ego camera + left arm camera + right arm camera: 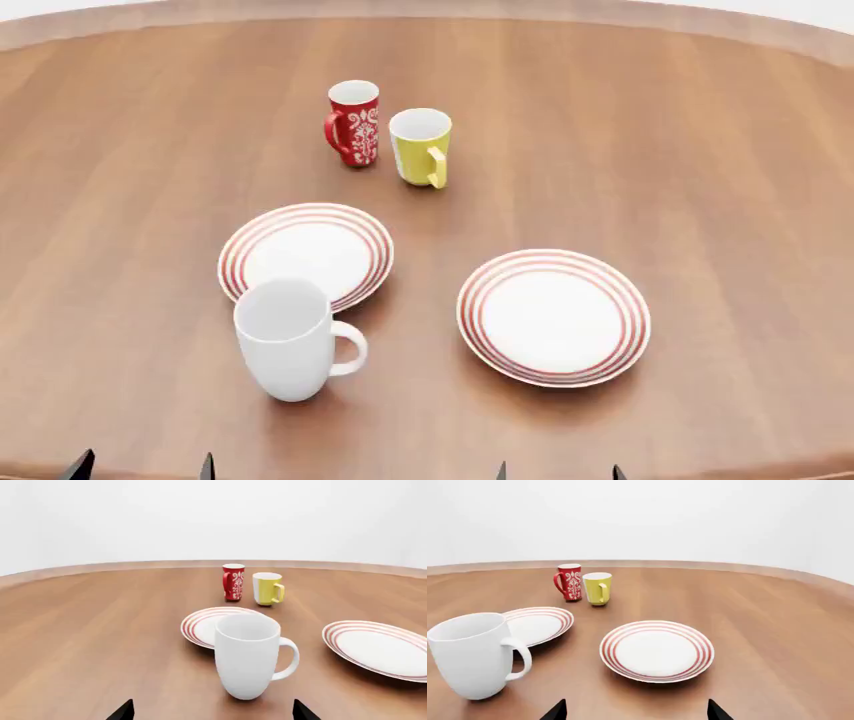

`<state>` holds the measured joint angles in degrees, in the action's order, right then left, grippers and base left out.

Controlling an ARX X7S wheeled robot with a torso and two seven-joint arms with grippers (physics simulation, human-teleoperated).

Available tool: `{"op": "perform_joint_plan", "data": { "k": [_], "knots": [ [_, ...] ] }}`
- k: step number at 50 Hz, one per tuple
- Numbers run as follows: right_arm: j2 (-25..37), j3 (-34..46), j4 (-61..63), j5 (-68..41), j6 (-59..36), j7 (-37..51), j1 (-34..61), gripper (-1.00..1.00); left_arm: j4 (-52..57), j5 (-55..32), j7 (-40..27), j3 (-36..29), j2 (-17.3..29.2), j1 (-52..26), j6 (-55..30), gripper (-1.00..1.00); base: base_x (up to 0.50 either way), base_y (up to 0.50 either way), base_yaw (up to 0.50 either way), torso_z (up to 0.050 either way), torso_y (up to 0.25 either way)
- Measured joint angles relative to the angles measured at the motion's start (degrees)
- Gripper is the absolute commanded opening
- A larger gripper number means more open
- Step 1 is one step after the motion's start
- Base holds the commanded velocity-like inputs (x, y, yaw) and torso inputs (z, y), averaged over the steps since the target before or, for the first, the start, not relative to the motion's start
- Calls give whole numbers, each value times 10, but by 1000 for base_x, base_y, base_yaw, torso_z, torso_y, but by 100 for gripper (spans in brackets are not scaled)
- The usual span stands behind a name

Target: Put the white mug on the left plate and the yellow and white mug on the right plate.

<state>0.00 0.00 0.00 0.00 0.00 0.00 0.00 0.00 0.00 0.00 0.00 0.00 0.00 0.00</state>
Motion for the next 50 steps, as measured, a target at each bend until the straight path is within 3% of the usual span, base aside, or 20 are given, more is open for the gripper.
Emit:
{"op": "perform_joint_plan", "data": {
  "k": [20,50],
  "knots": [
    [24,22,8,-16,2,37,7,100,-3,-35,-13,-25,26,-5,-6,100,0,0,7,0,0],
    [55,55,51,-29,-33,66,18,100,60,-55,-39,-54,56,-9,-47,100,0,0,500,0,0]
  ]
}}
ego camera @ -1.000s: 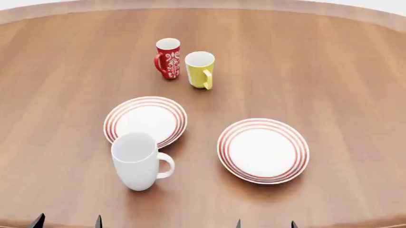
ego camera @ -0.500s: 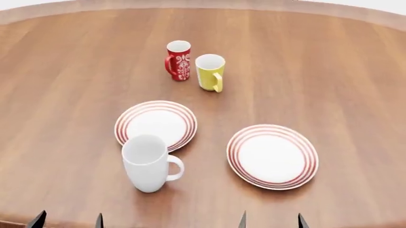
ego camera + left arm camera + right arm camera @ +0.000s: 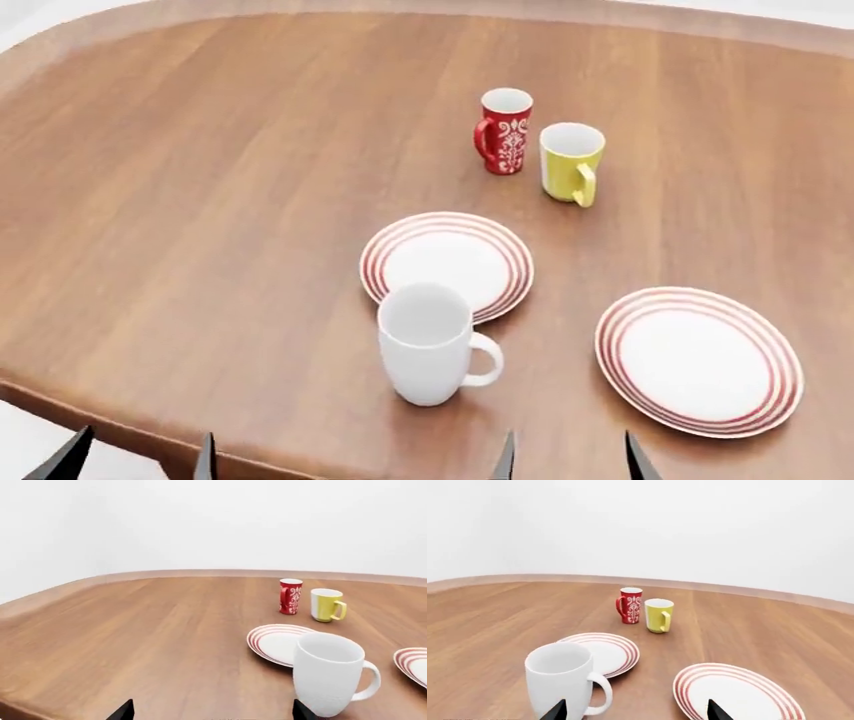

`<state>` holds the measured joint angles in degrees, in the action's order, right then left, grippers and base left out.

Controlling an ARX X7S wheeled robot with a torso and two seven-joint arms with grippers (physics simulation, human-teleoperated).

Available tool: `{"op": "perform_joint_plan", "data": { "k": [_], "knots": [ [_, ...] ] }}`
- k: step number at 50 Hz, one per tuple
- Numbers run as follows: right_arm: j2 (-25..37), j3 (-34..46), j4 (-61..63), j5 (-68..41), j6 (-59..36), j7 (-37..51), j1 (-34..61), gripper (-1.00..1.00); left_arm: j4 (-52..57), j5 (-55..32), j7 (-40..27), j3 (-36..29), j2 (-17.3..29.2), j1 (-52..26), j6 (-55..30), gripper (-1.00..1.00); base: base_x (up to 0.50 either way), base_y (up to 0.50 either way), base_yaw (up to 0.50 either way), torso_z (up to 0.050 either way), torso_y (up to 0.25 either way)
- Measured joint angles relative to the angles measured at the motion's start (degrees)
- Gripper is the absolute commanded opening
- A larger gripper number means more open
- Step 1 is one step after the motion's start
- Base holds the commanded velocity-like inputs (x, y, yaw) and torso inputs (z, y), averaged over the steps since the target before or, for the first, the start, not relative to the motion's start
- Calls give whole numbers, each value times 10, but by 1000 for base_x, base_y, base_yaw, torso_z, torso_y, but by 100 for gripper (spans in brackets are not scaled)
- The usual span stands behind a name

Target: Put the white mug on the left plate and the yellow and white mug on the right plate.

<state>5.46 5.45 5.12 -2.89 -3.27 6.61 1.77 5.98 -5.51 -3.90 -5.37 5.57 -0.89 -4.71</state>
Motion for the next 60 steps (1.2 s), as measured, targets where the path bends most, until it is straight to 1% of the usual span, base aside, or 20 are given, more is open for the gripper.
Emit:
{"op": "perform_joint_plan", "data": {
  "k": [15,21,37,43,48,60],
  "knots": [
    [10,12,3,-5,-5,11,4,100,4,-10,-15,-6,8,-3,-7,100,0,0,500,0,0],
    [13,16,6,-5,-4,17,4,100,7,-13,-20,-8,12,-3,-9,100,0,0,0,0,0],
    [20,9,13,-33,10,21,1,100,13,-22,-29,-14,20,-3,-11,100,139,-480,0,0,0],
    [25,2,23,-36,7,33,-1,100,20,-29,-33,-14,23,-4,-14,100,24,7,0,0,0],
    [29,-8,35,-44,3,42,-5,100,43,-34,-37,-10,33,-15,-40,100,480,139,0,0,0],
    [35,-17,44,-52,-2,56,-6,100,72,-45,-51,5,45,-27,-46,100,480,139,0,0,0]
  ]
}}
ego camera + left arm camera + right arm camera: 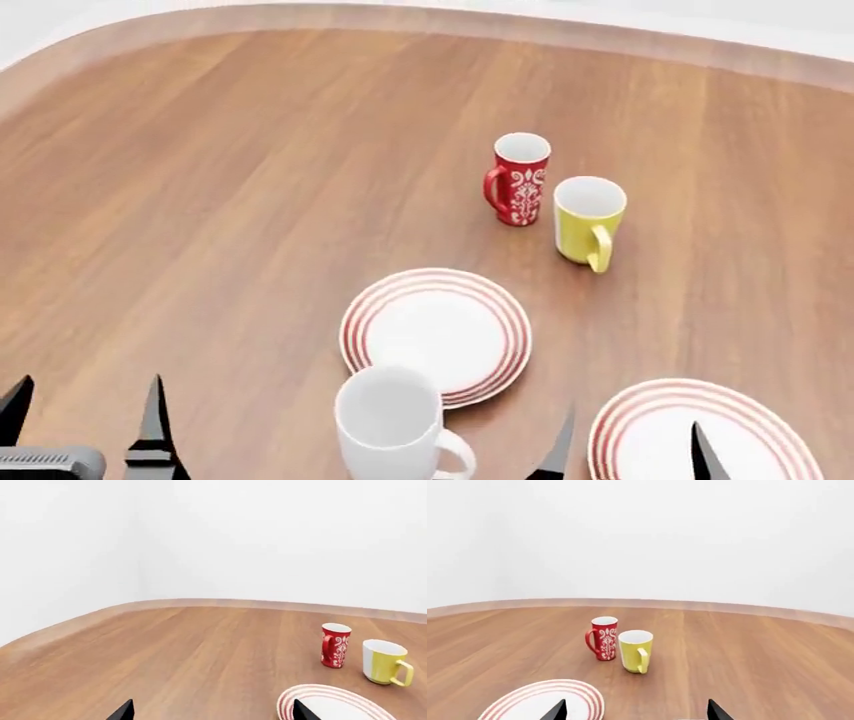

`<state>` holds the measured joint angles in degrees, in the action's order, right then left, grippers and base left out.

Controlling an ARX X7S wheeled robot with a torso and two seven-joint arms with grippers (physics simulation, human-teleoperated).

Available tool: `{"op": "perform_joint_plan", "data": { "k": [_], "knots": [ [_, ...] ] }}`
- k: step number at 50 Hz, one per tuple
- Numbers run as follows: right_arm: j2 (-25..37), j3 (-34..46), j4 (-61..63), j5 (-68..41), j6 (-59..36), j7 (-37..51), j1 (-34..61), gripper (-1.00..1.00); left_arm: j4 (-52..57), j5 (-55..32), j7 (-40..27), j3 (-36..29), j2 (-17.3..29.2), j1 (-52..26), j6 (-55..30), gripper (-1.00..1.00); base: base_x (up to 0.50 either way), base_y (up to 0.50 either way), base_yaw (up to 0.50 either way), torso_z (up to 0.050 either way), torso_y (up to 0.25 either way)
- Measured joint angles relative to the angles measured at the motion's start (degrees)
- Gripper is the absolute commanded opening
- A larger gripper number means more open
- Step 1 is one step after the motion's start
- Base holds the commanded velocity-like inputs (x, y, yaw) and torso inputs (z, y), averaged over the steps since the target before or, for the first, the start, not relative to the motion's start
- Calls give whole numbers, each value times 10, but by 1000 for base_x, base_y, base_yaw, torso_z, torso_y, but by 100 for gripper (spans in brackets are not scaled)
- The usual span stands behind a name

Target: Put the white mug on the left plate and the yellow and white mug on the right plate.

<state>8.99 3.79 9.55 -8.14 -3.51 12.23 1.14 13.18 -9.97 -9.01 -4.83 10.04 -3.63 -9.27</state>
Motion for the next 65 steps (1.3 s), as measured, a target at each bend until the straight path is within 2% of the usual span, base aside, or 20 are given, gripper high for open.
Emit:
{"op": "perform_joint_plan", "data": {
  "k": [19,65],
  "knots": [
    [7,2,8,-3,4,14,-4,100,9,-19,-6,12,11,-4,5,100,480,139,0,0,0],
    [31,22,25,0,-11,32,-8,100,10,-46,-22,13,27,-5,17,100,1,0,0,0,0]
  ]
}}
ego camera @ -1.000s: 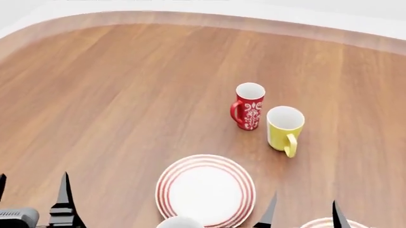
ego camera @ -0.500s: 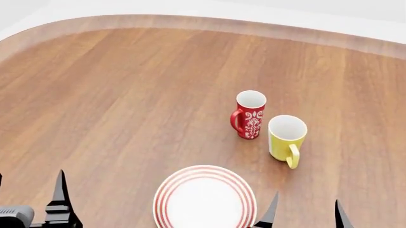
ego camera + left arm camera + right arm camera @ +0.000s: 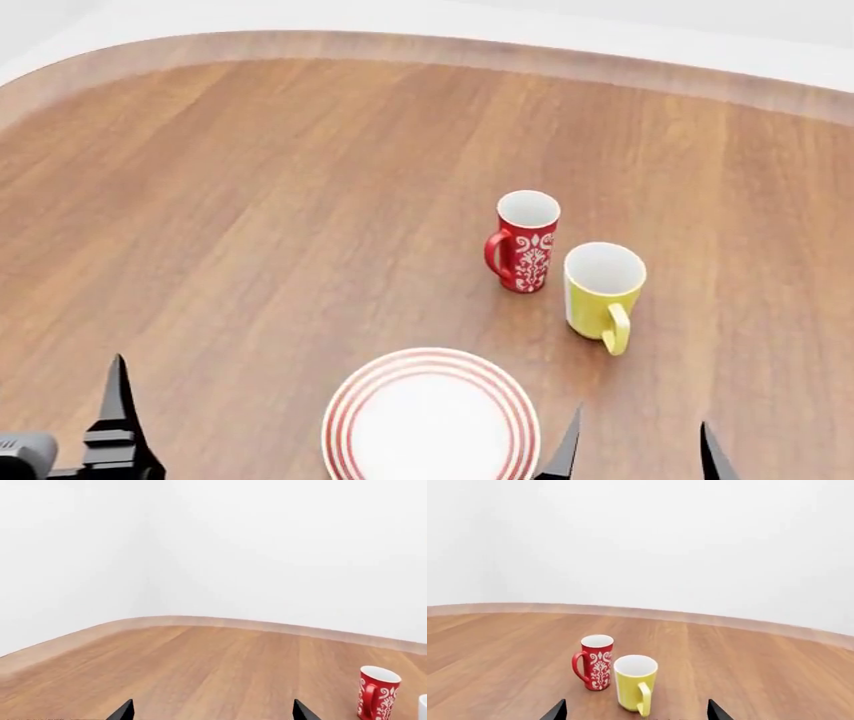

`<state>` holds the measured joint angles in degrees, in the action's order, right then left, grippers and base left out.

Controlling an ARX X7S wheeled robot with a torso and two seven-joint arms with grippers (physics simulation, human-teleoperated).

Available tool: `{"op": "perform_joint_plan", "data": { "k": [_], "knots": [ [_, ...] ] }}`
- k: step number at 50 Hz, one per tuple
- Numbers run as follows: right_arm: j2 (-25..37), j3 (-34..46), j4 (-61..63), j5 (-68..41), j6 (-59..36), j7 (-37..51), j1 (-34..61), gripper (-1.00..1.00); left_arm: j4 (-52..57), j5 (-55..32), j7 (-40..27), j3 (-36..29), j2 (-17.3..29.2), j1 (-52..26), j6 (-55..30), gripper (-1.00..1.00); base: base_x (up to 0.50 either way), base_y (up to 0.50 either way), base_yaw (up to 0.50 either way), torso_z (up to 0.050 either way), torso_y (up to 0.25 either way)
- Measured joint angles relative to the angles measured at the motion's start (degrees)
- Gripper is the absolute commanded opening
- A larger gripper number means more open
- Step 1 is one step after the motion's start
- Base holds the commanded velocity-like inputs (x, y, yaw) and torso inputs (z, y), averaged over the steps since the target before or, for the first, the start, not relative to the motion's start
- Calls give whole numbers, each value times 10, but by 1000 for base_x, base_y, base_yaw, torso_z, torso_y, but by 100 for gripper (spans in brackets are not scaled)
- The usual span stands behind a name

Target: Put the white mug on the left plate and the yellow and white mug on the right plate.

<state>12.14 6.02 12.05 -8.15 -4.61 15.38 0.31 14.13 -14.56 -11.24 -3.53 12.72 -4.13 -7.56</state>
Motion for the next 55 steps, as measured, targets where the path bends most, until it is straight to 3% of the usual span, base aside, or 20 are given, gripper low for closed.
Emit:
{"op": "perform_joint_plan", "data": {
  "k": [14,34,55],
  "knots": [
    [68,-14,110,-6,-106,-12,-31,100,44,-17,-8,16,13,17,2,100,0,0,0,0,0],
    [164,-43,232,-54,-222,-66,-66,100,163,-88,-50,107,42,48,-24,100,0,0,0,0,0],
    [241,-83,319,-138,-287,-139,-106,100,204,-125,-74,148,57,54,-40,100,0,0,0,0,0]
  ]
}}
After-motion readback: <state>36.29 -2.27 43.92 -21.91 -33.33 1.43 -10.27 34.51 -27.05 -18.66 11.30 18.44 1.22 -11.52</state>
